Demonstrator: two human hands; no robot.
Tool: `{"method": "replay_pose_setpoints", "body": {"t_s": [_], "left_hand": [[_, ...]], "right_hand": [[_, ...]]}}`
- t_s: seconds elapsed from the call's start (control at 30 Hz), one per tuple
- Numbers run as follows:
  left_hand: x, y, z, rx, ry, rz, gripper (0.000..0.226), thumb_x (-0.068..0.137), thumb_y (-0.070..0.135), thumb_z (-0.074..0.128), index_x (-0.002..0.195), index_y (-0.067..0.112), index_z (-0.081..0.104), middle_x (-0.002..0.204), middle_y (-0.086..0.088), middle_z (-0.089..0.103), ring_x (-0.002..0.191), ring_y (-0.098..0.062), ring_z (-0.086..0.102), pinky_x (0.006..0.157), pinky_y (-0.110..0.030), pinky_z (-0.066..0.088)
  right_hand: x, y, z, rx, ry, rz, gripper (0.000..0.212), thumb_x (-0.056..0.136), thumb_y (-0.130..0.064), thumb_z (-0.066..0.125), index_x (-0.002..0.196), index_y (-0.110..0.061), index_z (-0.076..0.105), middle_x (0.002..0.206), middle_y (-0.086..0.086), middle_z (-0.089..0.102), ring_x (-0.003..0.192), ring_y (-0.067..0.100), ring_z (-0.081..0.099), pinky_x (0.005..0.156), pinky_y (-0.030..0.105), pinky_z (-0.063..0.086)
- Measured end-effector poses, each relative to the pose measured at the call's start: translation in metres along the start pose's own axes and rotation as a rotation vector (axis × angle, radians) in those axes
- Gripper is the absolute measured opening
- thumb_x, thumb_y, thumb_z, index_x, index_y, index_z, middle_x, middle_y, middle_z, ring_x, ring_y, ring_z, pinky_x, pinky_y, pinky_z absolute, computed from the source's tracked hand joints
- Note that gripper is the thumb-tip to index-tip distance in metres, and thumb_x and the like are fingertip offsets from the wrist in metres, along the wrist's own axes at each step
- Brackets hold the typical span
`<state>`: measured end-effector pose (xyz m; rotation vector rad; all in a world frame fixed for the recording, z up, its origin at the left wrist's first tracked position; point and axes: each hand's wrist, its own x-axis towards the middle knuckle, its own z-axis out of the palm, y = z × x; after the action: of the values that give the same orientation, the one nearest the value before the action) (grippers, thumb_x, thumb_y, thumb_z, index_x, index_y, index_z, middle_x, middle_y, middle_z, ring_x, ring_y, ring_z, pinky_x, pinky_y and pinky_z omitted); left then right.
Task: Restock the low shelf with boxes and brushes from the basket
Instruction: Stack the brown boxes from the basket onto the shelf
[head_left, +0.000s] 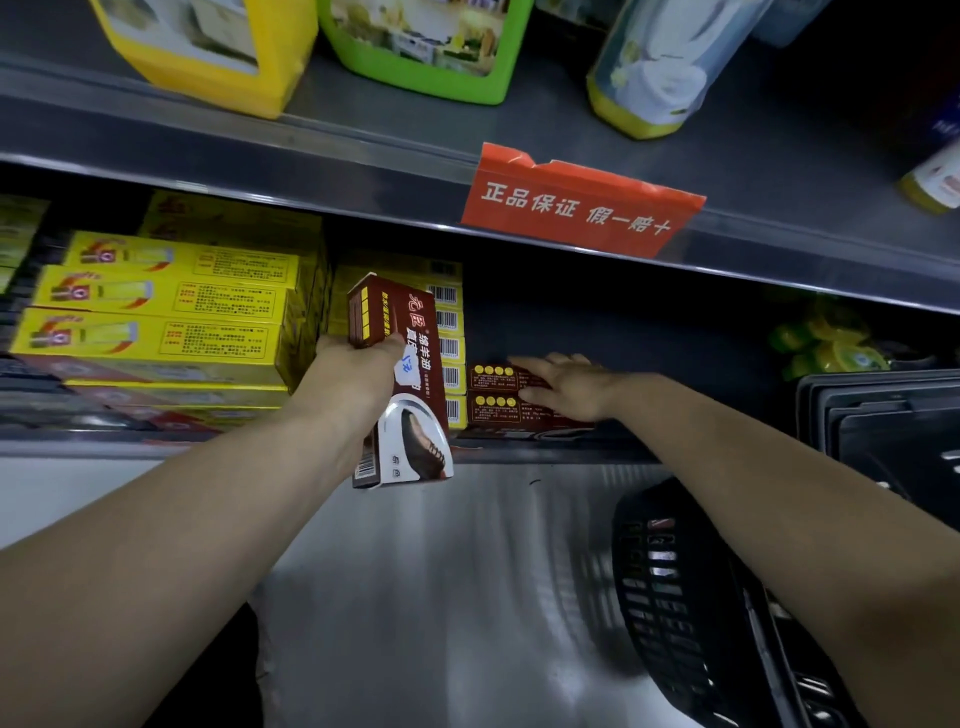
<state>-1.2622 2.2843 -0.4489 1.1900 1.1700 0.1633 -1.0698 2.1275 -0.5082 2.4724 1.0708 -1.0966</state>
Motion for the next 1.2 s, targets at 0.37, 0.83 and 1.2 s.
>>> {"method": "replay_pose_setpoints", "body": {"t_s": [0.37,0.83,1.2], "left_hand": [[0.0,-0.001,0.004,-0.079,-0.068,-0.102,0.018,0.089,0.029,0.062,0.099,0.017,0.052,0.081,-0.001,0.065,0.071,-0.019,0.064,0.058,-0.031,0.047],[-0.011,0.005,0.018,0.327,-0.272,0.097,0.021,0.087,0.024,0.06,0.107,0.019,0.061,0.101,0.0,0.063,0.099,-0.019,0.06,0.092,-0.034,0.048],[-0.014,0.006,0.036,0.307,-0.253,0.083,0.01,0.086,0.014,0.057,0.08,0.021,0.062,0.087,0.003,0.067,0.084,-0.013,0.063,0.09,-0.034,0.048]], "right_hand": [[-0.019,-0.006,-0.013,-0.173,0.049,0.079,0.088,0.082,-0.047,0.065,0.15,-0.03,0.011,0.153,0.005,0.023,0.139,0.033,0.022,0.115,0.044,0.015],[-0.042,-0.002,-0.066,0.522,0.37,-0.027,0.047,0.094,-0.035,0.053,0.137,-0.022,0.04,0.132,0.003,0.053,0.114,0.019,0.055,0.093,0.025,0.043],[0.025,0.005,-0.012,0.141,0.121,-0.015,0.049,0.098,-0.035,0.043,0.143,-0.044,0.024,0.147,0.004,0.033,0.135,0.03,0.026,0.11,0.047,0.027]]}}
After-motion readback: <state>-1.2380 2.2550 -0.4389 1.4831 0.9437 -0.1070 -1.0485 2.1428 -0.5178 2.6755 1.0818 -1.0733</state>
